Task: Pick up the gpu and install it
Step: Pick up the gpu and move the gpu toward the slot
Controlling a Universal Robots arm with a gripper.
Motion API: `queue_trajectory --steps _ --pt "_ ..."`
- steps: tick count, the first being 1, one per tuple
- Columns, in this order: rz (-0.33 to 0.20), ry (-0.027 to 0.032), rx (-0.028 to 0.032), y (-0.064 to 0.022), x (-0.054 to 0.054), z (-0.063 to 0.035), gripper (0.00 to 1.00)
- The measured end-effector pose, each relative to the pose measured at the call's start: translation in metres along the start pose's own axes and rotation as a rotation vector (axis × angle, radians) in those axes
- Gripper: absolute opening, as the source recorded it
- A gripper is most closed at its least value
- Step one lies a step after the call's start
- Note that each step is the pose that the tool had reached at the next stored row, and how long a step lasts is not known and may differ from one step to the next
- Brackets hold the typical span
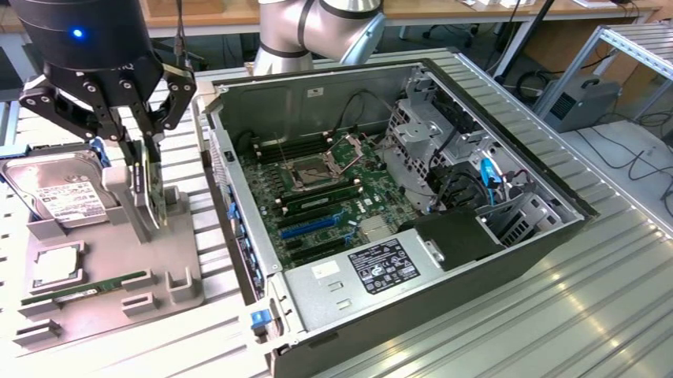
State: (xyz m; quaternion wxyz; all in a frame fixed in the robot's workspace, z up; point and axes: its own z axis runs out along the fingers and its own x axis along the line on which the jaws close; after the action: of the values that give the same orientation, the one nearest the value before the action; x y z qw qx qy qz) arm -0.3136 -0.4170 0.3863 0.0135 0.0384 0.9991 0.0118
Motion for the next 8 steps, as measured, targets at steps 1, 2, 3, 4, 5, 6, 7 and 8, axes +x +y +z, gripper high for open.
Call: queue_trajectory --steps 1,2,3,4,5,6,7,8 --pt "0.0 0.0 0.0 0.0 0.0 -0.0003 0.27" --pt "0.0 0.0 0.0 0.0 0.0 -0.0005 0.27" --pt "0.0 0.0 0.0 0.0 0.0 -0.001 0.27" --pt "0.0 0.0 0.0 0.0 -0.0001 -0.0012 0.27" --pt "0.0 0.0 0.0 0.0 -0.0001 -0.0016 0.27" --pt "0.0 0.0 -0.0001 0.0001 -0.0001 -0.002 0.27" --pt "0.0 0.0 0.0 0.0001 -0.0001 -0.0024 0.27" --pt "0.0 0.0 0.0 0.0001 -0.0001 -0.0028 0.27"
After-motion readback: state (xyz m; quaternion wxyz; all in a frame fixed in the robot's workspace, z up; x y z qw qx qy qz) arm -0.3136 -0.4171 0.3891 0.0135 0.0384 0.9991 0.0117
